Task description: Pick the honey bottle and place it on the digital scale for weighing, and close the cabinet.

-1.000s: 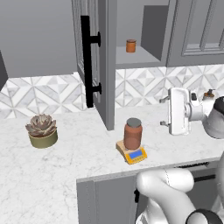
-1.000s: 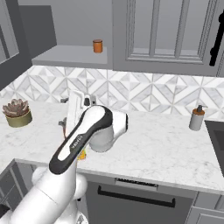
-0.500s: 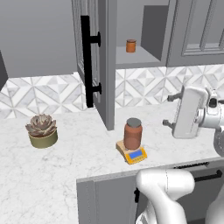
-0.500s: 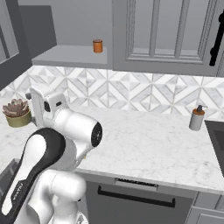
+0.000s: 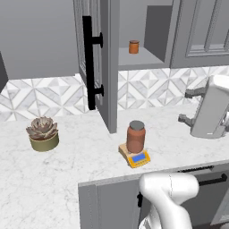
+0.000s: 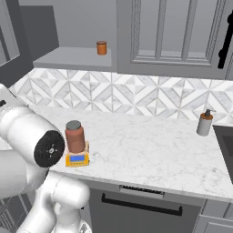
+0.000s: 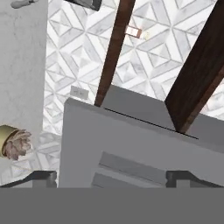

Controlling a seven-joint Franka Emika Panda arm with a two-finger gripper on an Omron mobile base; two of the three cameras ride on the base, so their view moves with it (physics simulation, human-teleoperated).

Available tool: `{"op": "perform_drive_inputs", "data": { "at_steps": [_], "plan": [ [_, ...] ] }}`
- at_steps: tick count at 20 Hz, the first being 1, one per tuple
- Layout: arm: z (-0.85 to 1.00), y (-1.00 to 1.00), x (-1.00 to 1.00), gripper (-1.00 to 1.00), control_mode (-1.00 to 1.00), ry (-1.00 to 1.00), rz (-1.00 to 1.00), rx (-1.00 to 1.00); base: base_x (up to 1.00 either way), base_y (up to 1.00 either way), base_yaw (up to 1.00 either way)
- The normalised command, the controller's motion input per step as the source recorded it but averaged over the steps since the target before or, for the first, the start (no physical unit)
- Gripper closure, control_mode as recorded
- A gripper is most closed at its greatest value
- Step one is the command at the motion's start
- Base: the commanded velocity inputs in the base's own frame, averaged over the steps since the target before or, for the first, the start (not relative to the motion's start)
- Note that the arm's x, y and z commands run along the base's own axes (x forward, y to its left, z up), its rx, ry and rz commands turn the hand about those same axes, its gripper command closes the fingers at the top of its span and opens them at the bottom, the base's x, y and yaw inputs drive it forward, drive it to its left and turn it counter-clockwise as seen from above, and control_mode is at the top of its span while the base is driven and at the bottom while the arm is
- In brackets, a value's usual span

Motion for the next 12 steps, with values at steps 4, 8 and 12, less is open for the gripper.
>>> {"op": "perform_drive_inputs", "data": {
  "at_steps": [4, 8, 12],
  "plan": [
    [-0.06, 0.99, -0.99, -1.0, -1.0, -0.19, -0.24, 0.06, 0.0, 0.0, 0.0],
    [-0.37, 1.0, -0.74, -1.0, -1.0, 0.0, -0.13, 0.0, 0.0, 0.0, 0.0],
    [-0.4, 1.0, -0.47, -1.0, -1.0, -0.15, -0.25, 0.05, 0.0, 0.0, 0.0]
  ]
}}
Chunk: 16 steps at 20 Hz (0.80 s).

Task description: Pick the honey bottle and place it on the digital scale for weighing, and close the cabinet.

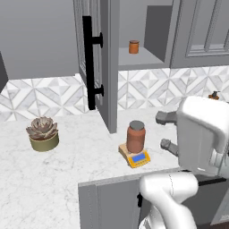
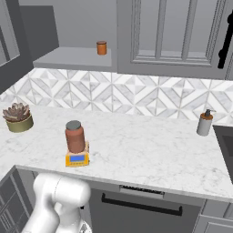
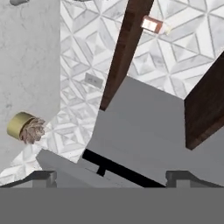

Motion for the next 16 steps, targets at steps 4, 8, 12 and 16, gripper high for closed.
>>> {"op": "perform_drive_inputs", "data": {
  "at_steps": [4, 8, 12, 16],
  "plan": [
    [-0.58, 0.99, -0.16, -1.0, -1.0, -0.21, -0.31, 0.2, 0.0, 0.0, 0.0],
    [-0.73, 0.69, 0.27, -1.0, -1.0, -0.13, -0.32, 0.2, 0.0, 0.0, 0.0],
    [-0.73, 0.56, 0.54, -1.0, -1.0, -0.08, -0.29, 0.09, 0.0, 0.0, 0.0],
    [-0.58, 0.24, 0.76, -1.0, -1.0, -0.08, -0.21, 0.16, 0.0, 0.0, 0.0]
  ]
}}
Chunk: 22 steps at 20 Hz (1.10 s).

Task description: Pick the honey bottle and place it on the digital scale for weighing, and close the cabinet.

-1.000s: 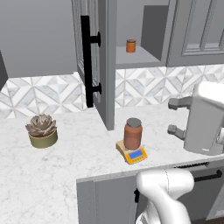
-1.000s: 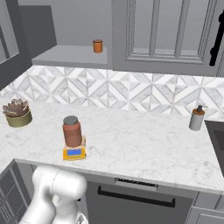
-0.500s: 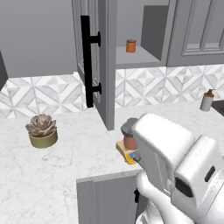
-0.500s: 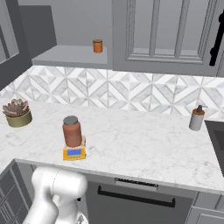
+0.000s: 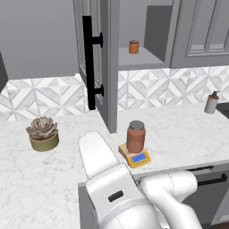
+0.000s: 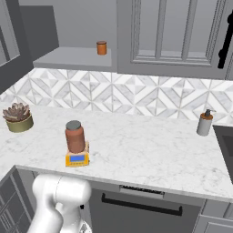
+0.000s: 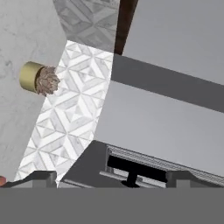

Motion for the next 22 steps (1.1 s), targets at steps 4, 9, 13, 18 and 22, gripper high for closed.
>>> {"op": "perform_drive_inputs", "data": {
  "at_steps": [4, 9, 13, 18, 22],
  "plan": [
    [-0.26, 0.14, 0.66, -1.0, -1.0, -0.16, -0.1, 0.15, 0.0, 0.0, 0.0],
    [-0.04, 0.27, 0.71, -1.0, -1.0, -0.13, -0.12, 0.11, 0.0, 0.0, 0.0],
    [-0.1, 0.01, 0.96, -1.0, -1.0, 0.0, -0.09, 0.1, 0.0, 0.0, 0.0],
    [-0.01, 0.46, 0.69, -1.0, -1.0, 0.0, -0.14, 0.03, 0.0, 0.0, 0.0],
    [0.0, 0.16, 0.63, -1.0, -1.0, -0.02, -0.22, 0.05, 0.0, 0.0, 0.0]
  ]
}}
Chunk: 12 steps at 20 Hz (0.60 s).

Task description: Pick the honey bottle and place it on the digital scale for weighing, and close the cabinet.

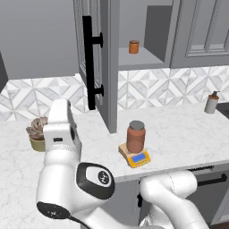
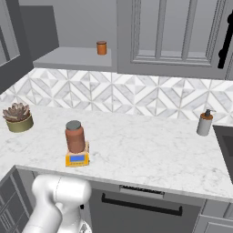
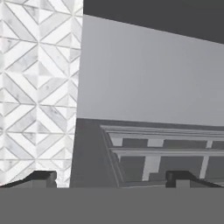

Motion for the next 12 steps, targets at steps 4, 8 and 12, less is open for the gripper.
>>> {"op": "perform_drive_inputs", "data": {
  "at_steps": [4, 8, 12],
  "plan": [
    [0.0, 0.1, 0.48, -1.0, -1.0, -0.08, -0.3, 0.08, 0.0, 0.0, 0.0],
    [0.06, 0.07, 0.15, -1.0, -1.0, -0.15, -0.37, 0.09, 0.0, 0.0, 0.0],
    [0.27, -0.49, 0.19, -1.0, -1.0, -0.08, -0.29, 0.25, 0.0, 0.0, 0.0]
  ]
}}
